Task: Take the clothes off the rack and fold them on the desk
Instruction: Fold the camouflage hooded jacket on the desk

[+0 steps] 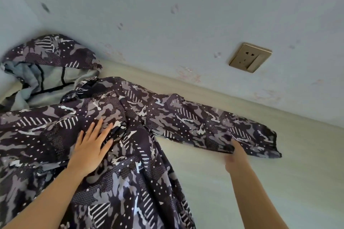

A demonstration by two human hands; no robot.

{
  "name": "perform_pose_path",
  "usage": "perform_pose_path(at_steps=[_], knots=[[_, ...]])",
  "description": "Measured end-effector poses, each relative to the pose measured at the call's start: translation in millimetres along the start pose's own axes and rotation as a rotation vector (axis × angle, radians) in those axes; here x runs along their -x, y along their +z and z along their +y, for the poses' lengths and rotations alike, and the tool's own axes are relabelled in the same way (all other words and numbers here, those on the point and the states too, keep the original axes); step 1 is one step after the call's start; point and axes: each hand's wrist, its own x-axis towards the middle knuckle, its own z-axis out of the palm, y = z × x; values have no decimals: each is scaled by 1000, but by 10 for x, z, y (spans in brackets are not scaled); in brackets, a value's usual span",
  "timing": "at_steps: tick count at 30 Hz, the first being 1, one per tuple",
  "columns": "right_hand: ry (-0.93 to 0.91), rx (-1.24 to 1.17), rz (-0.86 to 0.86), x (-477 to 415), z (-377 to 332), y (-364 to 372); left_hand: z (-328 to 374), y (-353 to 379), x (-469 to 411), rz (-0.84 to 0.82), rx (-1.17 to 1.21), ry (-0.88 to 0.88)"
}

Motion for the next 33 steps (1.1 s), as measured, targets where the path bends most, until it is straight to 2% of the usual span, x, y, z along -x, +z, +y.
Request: perform_pose_path(at_steps=[2, 5, 9, 11, 14, 17, 20, 22, 24, 27, 30, 31, 33], knots=[[8, -125, -41, -27, -95, -9, 50, -6, 15, -23, 1, -7], [-1, -190, -138, 47, -150, 137, 185, -29, 55, -42, 11, -3], [-50, -57, -301, 265, -260, 420, 289, -91, 111, -131, 61, -1], [-165, -39, -389, 484, -373, 642, 307, -192, 136, -156, 231, -11], [-214, -39, -684, 1007, -457, 972, 267, -436, 217, -179, 636, -145], [-241, 10, -912, 1697, -387, 1311, 141, -663, 367, -93, 738, -250], [-223, 59, -1168, 2501, -81, 1706, -102, -806, 645, 24, 790, -245], [-198, 156, -1324, 3045, 272, 1959, -245, -840, 885, 89, 861, -244], [-234, 331, -1407, 3403, 778, 2245, -375, -780, 1102, 120, 929, -279], [-494, 727, -1329, 3476, 1594, 2525, -584, -659, 1329, 171, 1131, -424], [-657, 1276, -1325, 3155, 2174, 2616, -875, -554, 1581, 377, 1466, -598], [-695, 1386, -1317, 3011, 2271, 2610, -960, -529, 1667, 416, 1552, -672], [-778, 1440, -1260, 2761, 2348, 2581, -1075, -479, 1801, 375, 1587, -774]])
